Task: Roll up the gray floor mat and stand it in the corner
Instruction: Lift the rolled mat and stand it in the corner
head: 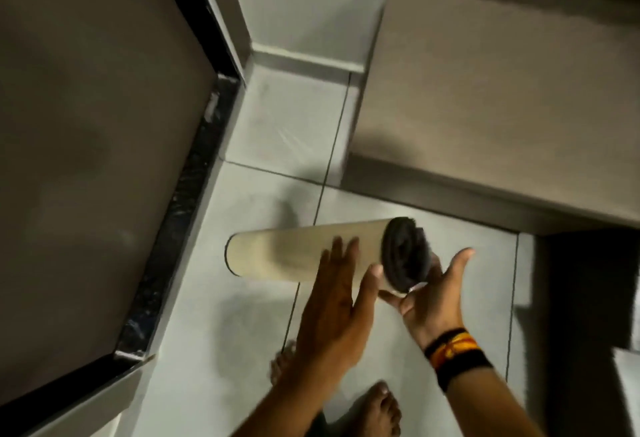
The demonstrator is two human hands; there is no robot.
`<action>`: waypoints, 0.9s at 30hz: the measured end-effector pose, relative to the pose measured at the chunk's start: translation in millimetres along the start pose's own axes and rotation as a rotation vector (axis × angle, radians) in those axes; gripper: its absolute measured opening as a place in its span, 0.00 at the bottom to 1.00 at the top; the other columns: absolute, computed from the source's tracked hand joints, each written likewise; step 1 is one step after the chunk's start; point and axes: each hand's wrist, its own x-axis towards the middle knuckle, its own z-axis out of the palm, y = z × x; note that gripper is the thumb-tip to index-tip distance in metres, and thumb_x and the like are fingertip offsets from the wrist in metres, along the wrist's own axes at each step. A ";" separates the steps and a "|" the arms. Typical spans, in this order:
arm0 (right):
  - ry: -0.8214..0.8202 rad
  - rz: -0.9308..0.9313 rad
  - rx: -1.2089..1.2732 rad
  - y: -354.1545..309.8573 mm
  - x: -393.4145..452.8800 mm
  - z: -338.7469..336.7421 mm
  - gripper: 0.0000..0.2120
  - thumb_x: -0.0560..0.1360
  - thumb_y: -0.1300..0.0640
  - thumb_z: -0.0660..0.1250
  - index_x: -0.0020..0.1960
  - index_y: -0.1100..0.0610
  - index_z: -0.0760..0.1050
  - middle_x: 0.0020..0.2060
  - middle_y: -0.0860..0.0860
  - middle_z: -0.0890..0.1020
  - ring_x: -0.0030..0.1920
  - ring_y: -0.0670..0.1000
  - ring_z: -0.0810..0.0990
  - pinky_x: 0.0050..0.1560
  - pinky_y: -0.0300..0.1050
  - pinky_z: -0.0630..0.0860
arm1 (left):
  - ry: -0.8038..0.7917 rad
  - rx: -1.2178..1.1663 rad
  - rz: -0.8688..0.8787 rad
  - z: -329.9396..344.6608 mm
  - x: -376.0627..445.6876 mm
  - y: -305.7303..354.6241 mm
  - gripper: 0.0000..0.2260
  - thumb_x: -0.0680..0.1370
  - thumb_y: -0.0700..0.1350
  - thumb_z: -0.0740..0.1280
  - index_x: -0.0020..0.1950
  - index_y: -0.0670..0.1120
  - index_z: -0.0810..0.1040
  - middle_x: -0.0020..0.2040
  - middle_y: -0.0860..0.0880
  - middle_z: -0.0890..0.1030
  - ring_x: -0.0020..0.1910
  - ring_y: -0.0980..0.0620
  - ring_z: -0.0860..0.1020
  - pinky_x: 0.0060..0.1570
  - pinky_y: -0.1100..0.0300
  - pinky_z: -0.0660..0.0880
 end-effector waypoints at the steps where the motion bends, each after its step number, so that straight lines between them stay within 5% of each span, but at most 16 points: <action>1: -0.028 0.003 -0.078 -0.1 -14.2 21.6 0.41 0.67 0.18 0.51 0.64 0.43 0.80 0.60 0.52 0.85 0.58 0.61 0.84 0.49 0.67 0.82 | 0.059 -0.075 -0.041 -11.1 -6.8 10.1 0.33 0.74 0.78 0.42 0.79 0.73 0.44 0.83 0.66 0.46 0.83 0.61 0.45 0.80 0.57 0.47; 5: -0.137 -0.007 -0.352 -4.8 -55.0 109.2 0.43 0.64 0.18 0.50 0.68 0.42 0.75 0.65 0.53 0.81 0.63 0.60 0.80 0.57 0.66 0.81 | 0.303 -0.350 -0.191 -77.0 -8.3 49.3 0.34 0.76 0.76 0.49 0.80 0.65 0.61 0.81 0.54 0.66 0.80 0.48 0.65 0.78 0.44 0.64; 9: -0.233 -0.070 -0.538 -30.3 -87.2 201.7 0.36 0.69 0.22 0.47 0.68 0.40 0.71 0.69 0.52 0.77 0.67 0.57 0.77 0.62 0.64 0.79 | 0.428 -0.447 -0.223 -160.5 3.7 90.0 0.33 0.77 0.75 0.50 0.72 0.59 0.74 0.65 0.52 0.81 0.65 0.49 0.78 0.66 0.50 0.75; 12: -0.306 -0.153 -0.633 -59.1 -92.8 251.6 0.38 0.71 0.22 0.46 0.72 0.40 0.70 0.72 0.51 0.74 0.70 0.56 0.74 0.66 0.66 0.75 | 0.443 -0.542 -0.198 -206.6 13.0 116.2 0.32 0.77 0.75 0.52 0.72 0.58 0.76 0.58 0.55 0.81 0.58 0.54 0.77 0.59 0.56 0.74; 16: -0.331 -0.218 -0.677 -106.8 -79.8 308.6 0.32 0.68 0.20 0.46 0.61 0.32 0.73 0.69 0.50 0.77 0.67 0.56 0.75 0.67 0.68 0.73 | 0.428 -0.642 -0.159 -236.4 50.8 157.8 0.33 0.77 0.74 0.54 0.73 0.55 0.75 0.69 0.47 0.80 0.68 0.45 0.78 0.69 0.45 0.75; 21: -0.327 -0.187 -0.633 -159.7 -16.4 343.7 0.41 0.69 0.20 0.44 0.71 0.40 0.71 0.69 0.51 0.77 0.69 0.57 0.75 0.65 0.69 0.74 | 0.483 -0.601 -0.167 -242.3 125.1 211.1 0.38 0.76 0.76 0.51 0.73 0.51 0.75 0.69 0.45 0.80 0.62 0.47 0.79 0.56 0.55 0.73; 25: -0.289 -0.108 -0.552 -205.1 54.1 371.7 0.39 0.68 0.19 0.44 0.64 0.39 0.75 0.59 0.47 0.80 0.56 0.48 0.79 0.51 0.57 0.80 | 0.525 -0.554 -0.188 -240.7 202.8 244.9 0.43 0.74 0.78 0.48 0.77 0.51 0.72 0.75 0.44 0.75 0.73 0.43 0.74 0.70 0.47 0.72; 27: -0.264 -0.065 -0.537 -224.0 95.1 381.2 0.40 0.70 0.20 0.41 0.66 0.41 0.75 0.53 0.44 0.82 0.54 0.48 0.78 0.54 0.60 0.78 | 0.544 -0.545 -0.227 -235.0 244.7 256.3 0.42 0.76 0.77 0.48 0.76 0.50 0.74 0.72 0.43 0.78 0.70 0.43 0.77 0.66 0.49 0.73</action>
